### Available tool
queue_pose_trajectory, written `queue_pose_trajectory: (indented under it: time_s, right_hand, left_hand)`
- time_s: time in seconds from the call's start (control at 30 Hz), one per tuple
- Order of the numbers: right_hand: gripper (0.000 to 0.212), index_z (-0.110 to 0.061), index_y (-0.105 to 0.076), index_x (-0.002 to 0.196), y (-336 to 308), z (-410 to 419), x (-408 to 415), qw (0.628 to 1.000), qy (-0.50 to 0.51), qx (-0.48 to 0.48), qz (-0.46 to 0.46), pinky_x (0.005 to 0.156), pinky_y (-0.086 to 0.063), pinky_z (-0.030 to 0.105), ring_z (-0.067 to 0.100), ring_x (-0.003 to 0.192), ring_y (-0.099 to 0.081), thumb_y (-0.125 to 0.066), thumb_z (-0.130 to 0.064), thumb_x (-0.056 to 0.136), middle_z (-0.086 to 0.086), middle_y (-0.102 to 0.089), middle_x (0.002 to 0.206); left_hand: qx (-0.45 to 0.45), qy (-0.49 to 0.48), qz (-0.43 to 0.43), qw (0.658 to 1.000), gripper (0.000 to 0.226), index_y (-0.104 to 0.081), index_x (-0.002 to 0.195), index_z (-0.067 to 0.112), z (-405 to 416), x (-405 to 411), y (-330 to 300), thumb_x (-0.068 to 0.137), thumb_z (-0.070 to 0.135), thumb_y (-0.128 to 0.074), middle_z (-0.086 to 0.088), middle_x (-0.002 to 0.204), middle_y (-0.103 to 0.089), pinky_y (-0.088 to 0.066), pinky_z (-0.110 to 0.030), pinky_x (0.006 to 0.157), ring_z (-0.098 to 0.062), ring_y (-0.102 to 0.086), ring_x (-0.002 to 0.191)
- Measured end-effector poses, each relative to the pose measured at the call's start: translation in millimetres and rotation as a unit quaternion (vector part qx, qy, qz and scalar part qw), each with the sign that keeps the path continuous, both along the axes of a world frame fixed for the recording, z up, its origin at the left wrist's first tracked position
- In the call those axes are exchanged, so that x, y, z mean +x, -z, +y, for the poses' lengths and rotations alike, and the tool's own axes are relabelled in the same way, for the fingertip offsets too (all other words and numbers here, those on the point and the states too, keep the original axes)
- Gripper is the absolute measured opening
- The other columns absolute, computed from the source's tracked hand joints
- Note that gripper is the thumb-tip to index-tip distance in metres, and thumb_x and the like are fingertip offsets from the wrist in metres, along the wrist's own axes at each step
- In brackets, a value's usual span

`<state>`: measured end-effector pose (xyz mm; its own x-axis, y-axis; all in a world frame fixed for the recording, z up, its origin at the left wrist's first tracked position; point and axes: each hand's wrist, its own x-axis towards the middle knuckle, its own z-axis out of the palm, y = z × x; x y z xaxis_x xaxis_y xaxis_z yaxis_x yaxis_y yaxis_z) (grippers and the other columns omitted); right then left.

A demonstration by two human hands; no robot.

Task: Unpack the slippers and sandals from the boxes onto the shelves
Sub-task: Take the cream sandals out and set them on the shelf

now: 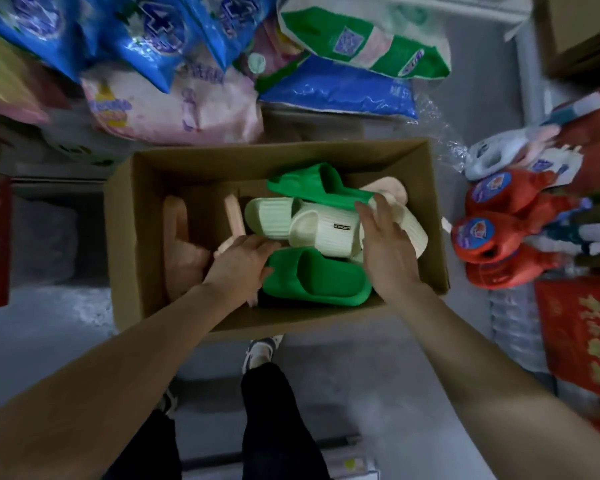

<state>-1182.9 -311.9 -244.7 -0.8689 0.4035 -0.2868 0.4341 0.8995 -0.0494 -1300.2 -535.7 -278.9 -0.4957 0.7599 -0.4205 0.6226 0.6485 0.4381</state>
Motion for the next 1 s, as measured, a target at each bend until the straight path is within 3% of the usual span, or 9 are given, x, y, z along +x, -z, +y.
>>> queue_pose_trajectory:
  time_s: [0.07, 0.13, 0.23, 0.4, 0.57, 0.67, 0.73, 0.87, 1.0]
  right_hand:
    - [0.067, -0.022, -0.024, 0.154, -3.3, 14.0, -4.3, 0.997, 0.046, -0.053, 0.033, 0.094, -0.05, 0.048, 0.039, 0.119, -0.052, -0.056, -0.015, 0.095, 0.012, -0.019, 0.159]
    - [0.062, -0.019, -0.027, 0.152, -3.7, 28.1, -5.0, 0.994, 0.084, -0.056, 0.051, 0.102, -0.042, 0.047, 0.037, 0.126, -0.045, -0.053, -0.025, 0.097, 0.015, -0.034, 0.152]
    - [0.058, -0.012, -0.035, 0.148, 0.1, 44.9, 4.5, 0.991, 0.128, -0.023, 0.028, 0.097, -0.04, 0.046, 0.039, 0.119, -0.047, -0.054, -0.03, 0.096, 0.02, -0.045, 0.14]
    - [0.057, -0.013, -0.034, 0.143, 7.6, 54.5, 26.9, 0.956, 0.279, -0.095, -0.002, 0.089, -0.042, 0.041, 0.041, 0.115, -0.051, -0.052, -0.041, 0.097, 0.022, -0.048, 0.132]
    - [0.061, -0.02, -0.031, 0.148, 17.2, 62.6, 36.2, 0.839, 0.45, -0.29, 0.101, 0.085, -0.043, 0.033, 0.029, 0.113, -0.054, -0.06, -0.03, 0.095, 0.011, -0.054, 0.128]
    - [0.054, -0.021, -0.04, 0.144, 18.3, 66.2, 38.1, 0.765, 0.512, -0.342, 0.189, 0.08, -0.051, 0.035, 0.017, 0.098, -0.058, -0.058, -0.012, 0.093, 0.001, -0.059, 0.112]
    - [0.049, -0.026, -0.046, 0.138, 13.8, 69.7, 38.5, 0.76, 0.516, -0.34, 0.202, 0.081, -0.052, 0.034, 0.016, 0.094, -0.059, -0.051, -0.012, 0.091, -0.007, -0.059, 0.1]
    - [0.042, -0.038, -0.062, 0.11, -7.9, 73.3, 36.1, 0.739, 0.511, -0.374, 0.23, 0.088, -0.049, 0.034, 0.019, 0.101, -0.059, -0.04, -0.024, 0.076, -0.005, -0.062, 0.109]
    - [0.04, -0.045, -0.069, 0.09, -32.3, 57.9, 31.8, 0.81, 0.388, -0.388, 0.208, 0.078, -0.044, 0.028, 0.015, 0.097, -0.058, -0.039, -0.021, 0.079, -0.011, -0.065, 0.105]
  left_hand:
    - [0.019, 0.006, -0.016, 1.0, 0.051, -0.047, 0.139, 0.022, 16.3, 3.3, 3.6, 0.09, 0.026, -0.062, -0.006, 0.135, -0.052, -0.042, -0.039, 0.104, -0.027, -0.047, 0.124]
    - [0.029, 0.012, -0.023, 0.999, 0.049, -0.047, 0.137, 0.02, 32.5, 5.1, 5.2, 0.09, 0.025, -0.062, -0.007, 0.133, -0.053, -0.044, -0.04, 0.102, -0.028, -0.049, 0.122]
    - [0.046, 0.014, -0.022, 0.999, 0.051, -0.044, 0.14, 0.017, 58.9, 4.5, 8.3, 0.092, 0.025, -0.06, -0.008, 0.135, -0.051, -0.043, -0.038, 0.102, -0.027, -0.05, 0.122]
    - [0.026, -0.014, -0.042, 0.999, 0.056, -0.036, 0.145, 0.014, 111.3, -2.1, 21.4, 0.094, 0.023, -0.058, -0.014, 0.137, -0.05, -0.04, -0.041, 0.104, -0.032, -0.048, 0.124]
    - [-0.052, -0.169, -0.118, 0.977, 0.053, -0.03, 0.138, 0.011, 144.4, 4.6, 23.2, 0.094, 0.022, -0.058, -0.018, 0.12, -0.06, -0.043, -0.042, 0.093, -0.036, -0.057, 0.113]
    - [0.001, -0.236, -0.186, 0.954, 0.05, -0.036, 0.132, 0.021, 141.7, 7.5, 21.7, 0.09, 0.012, -0.06, -0.01, 0.109, -0.064, -0.051, -0.042, 0.089, -0.033, -0.062, 0.101]
    - [0.055, -0.275, -0.225, 0.933, 0.045, -0.041, 0.127, 0.027, 136.8, 3.0, 13.6, 0.09, 0.009, -0.059, -0.005, 0.1, -0.063, -0.054, -0.044, 0.084, -0.029, -0.063, 0.092]
    - [0.132, -0.34, -0.252, 0.896, 0.047, -0.043, 0.131, 0.027, 124.3, -9.7, -9.2, 0.091, 0.005, -0.056, -0.006, 0.1, -0.058, -0.055, -0.044, 0.083, -0.03, -0.061, 0.095]
    - [0.157, -0.489, -0.318, 0.797, 0.049, -0.038, 0.138, 0.019, 97.7, -8.4, -35.3, 0.095, 0.001, -0.051, -0.011, 0.112, -0.055, -0.054, -0.035, 0.066, -0.024, -0.059, 0.093]
